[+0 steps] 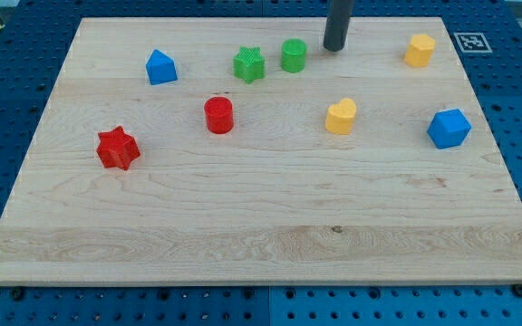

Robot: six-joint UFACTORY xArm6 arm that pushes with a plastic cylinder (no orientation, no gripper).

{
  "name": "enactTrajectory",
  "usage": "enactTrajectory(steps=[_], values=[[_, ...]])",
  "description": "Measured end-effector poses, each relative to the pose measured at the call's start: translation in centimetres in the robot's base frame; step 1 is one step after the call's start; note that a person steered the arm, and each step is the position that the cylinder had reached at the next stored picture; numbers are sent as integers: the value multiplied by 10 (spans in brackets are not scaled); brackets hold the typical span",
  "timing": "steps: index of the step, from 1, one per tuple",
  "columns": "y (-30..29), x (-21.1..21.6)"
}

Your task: Slide the yellow hexagon towards center

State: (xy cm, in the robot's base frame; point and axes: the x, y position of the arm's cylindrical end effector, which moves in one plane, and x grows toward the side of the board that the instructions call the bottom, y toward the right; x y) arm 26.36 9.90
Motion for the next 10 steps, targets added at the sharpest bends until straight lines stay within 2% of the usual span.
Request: enactTrajectory(steps=[1, 2, 3, 5, 7, 8, 10], values=[[-31, 25], [-49, 27], [-41, 26], [58, 57], [63, 108], [68, 75], [70, -26]])
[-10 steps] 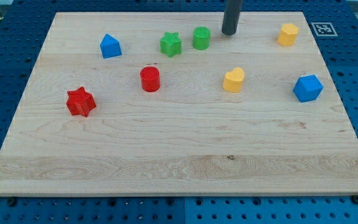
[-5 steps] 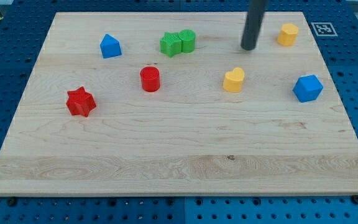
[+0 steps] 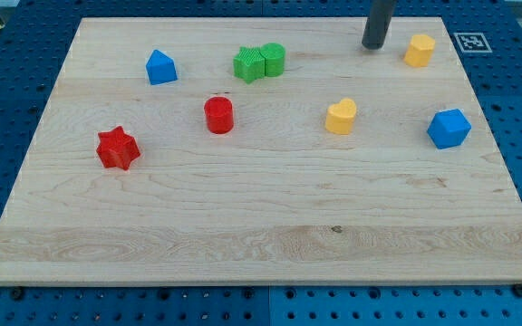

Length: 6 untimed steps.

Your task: Slide the yellow hexagon towards center

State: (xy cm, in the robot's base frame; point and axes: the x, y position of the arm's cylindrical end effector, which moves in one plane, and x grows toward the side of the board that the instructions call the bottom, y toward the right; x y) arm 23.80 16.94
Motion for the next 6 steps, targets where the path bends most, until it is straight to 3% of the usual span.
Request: enactTrajectory(steps=[1, 2, 5, 6], values=[[58, -28], [137, -22], [13, 112], [32, 97]])
